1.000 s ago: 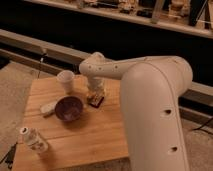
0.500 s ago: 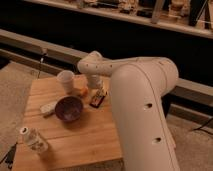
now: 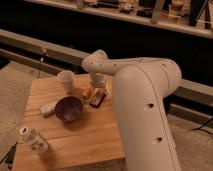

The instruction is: Place the eraser in the ceramic cup

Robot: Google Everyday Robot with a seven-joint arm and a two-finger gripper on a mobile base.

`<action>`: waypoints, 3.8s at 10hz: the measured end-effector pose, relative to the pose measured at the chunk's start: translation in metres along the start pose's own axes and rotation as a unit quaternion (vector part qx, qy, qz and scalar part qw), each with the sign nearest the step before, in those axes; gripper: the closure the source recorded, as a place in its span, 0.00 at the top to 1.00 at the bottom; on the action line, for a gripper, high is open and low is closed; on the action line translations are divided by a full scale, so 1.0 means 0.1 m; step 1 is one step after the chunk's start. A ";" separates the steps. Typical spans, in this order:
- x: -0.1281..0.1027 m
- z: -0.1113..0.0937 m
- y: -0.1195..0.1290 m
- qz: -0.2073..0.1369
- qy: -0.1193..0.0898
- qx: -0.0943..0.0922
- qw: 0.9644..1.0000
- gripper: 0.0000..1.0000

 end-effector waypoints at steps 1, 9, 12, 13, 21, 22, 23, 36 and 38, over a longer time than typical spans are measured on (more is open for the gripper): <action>0.01 0.02 -0.03 0.014 0.004 -0.012 1.000 0.65; 0.05 0.09 -0.08 -0.004 0.016 -0.022 1.000 0.65; 0.07 0.10 -0.01 -0.032 0.021 -0.021 0.999 0.48; 0.08 0.10 0.00 -0.034 0.023 -0.022 0.999 0.38; -0.13 -0.37 0.10 -0.057 -0.035 -0.022 0.997 0.12; -0.16 -0.58 0.19 -0.074 -0.060 -0.019 0.995 0.12; -0.16 -0.87 0.37 -0.102 -0.095 -0.018 0.990 0.12; 0.59 -2.02 2.18 -0.330 -0.393 0.004 0.858 0.12; 0.68 -1.85 2.45 -0.370 -0.421 0.033 0.827 0.12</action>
